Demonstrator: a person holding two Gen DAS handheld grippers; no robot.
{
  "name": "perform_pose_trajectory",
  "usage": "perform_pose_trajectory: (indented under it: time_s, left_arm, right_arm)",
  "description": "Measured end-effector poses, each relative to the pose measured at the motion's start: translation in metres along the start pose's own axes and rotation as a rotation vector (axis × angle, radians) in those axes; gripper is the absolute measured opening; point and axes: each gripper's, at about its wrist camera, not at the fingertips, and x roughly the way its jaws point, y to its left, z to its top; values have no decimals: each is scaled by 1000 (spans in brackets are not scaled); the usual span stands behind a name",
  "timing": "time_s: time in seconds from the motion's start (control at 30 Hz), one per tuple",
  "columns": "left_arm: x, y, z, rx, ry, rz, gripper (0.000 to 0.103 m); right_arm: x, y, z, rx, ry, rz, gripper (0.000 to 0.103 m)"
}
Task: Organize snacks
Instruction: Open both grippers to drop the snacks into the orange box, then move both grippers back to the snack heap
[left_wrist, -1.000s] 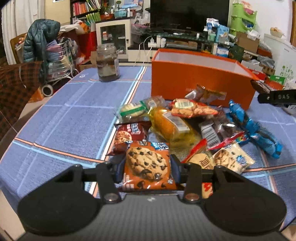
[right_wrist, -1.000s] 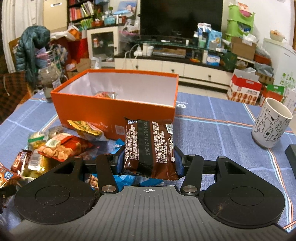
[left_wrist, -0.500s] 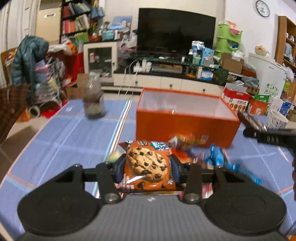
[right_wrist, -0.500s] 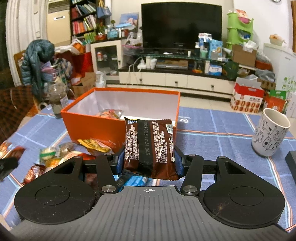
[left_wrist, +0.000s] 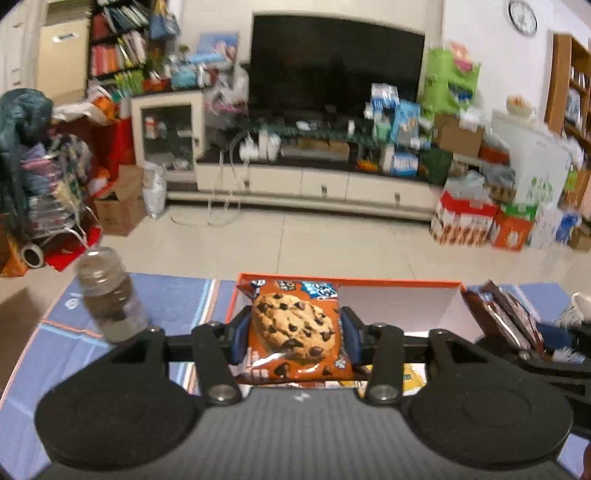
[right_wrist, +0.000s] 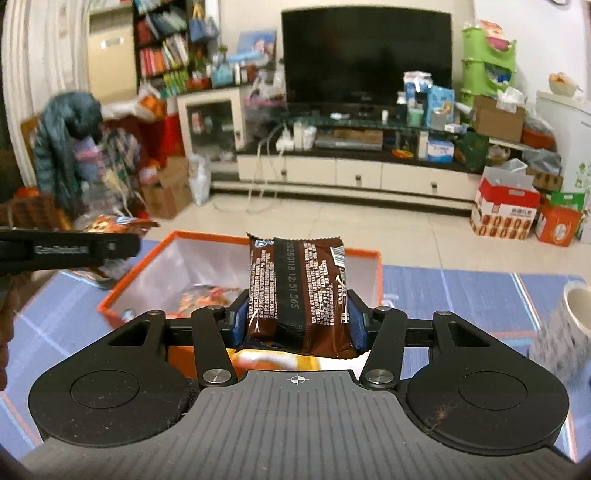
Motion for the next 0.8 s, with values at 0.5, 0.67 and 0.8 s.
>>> perform_pose_trajectory:
  time_s: [0.5, 0.67, 0.8]
  left_arm:
    - [-162, 112, -165, -97, -79, 98, 94]
    - [-149, 121, -184, -90, -15, 96, 94]
    - [-137, 111, -193, -113, 32, 54, 94]
  right_arm:
    - [-109, -43, -136, -22, 3, 16, 70]
    - [-130, -27, -140, -78, -23, -18, 84]
    - [-112, -22, -146, -88, 21, -9, 84]
